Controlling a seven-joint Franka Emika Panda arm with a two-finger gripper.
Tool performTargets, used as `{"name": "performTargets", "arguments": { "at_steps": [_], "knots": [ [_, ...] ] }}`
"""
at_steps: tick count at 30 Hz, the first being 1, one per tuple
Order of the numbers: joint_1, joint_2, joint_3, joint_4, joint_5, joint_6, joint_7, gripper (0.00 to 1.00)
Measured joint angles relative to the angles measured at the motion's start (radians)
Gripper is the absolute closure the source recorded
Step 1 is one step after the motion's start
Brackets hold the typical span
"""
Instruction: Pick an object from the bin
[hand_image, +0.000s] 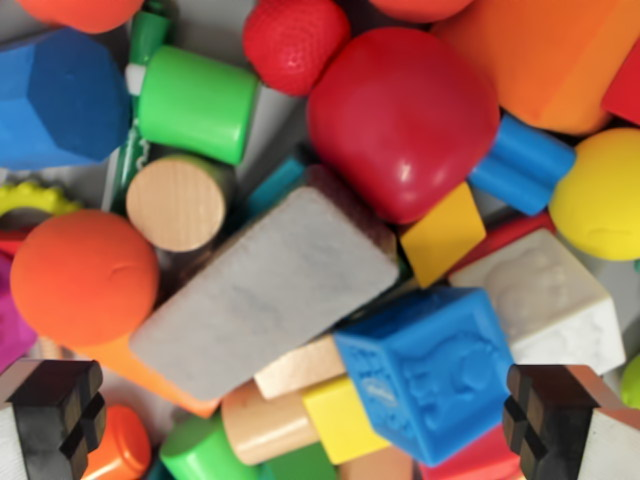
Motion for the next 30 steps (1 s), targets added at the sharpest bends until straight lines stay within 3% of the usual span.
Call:
{"name": "performTargets", "arguments": {
  "at_steps": [19,30],
  "knots": [
    [-0.004,0.143,0.007,-0.01,0.034,0.15,-0.008,0.0],
    [-0.012,0.206,0.018,-0.004,0.044,0.206,-0.015,0.0]
  ]
}}
